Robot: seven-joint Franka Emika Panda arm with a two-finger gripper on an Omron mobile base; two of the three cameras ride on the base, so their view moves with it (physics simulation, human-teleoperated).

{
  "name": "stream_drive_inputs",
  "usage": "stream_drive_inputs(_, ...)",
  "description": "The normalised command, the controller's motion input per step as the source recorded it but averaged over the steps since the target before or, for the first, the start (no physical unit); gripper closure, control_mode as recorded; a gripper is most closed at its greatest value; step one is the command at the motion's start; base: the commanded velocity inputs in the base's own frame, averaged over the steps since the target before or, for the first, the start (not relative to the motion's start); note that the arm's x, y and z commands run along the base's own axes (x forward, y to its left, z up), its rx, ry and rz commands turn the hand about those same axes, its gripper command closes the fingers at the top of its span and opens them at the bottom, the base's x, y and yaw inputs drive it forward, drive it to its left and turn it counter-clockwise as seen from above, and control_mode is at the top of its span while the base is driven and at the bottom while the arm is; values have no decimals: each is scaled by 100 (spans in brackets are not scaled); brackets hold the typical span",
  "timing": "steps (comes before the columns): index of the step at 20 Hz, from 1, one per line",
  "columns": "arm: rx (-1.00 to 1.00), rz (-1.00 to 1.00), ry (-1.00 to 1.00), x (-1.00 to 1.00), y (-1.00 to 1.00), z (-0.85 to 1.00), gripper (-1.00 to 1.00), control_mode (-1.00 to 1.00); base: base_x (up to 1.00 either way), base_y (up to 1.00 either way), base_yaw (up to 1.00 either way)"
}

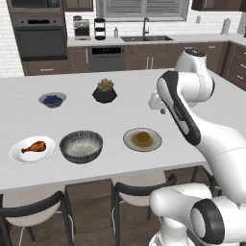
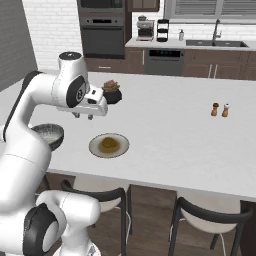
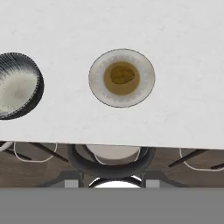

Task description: Pick the chicken drumstick and avocado from their plates and place them in the bowl. Then put the bowl in the fridge.

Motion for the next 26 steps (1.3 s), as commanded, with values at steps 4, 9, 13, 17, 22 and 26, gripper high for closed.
stream_drive_inputs(4, 0, 0, 0, 5, 0, -16, -100, -100, 0, 0, 0)
stream_drive_inputs(9, 0, 0, 6, 52, -5, -58, -100, -100, 0, 0, 0)
stream_drive_inputs(13, 0, 0, 13, 65, -7, -62, -100, -100, 0, 0, 0)
stream_drive_inputs(17, 0, 0, 11, 40, 0, -57, -100, -100, 0, 0, 0)
stream_drive_inputs(22, -1, 0, 4, 40, 0, -62, -100, -100, 0, 0, 0)
stream_drive_inputs(26, -1, 0, -1, 26, 0, -34, -100, -100, 0, 0, 0)
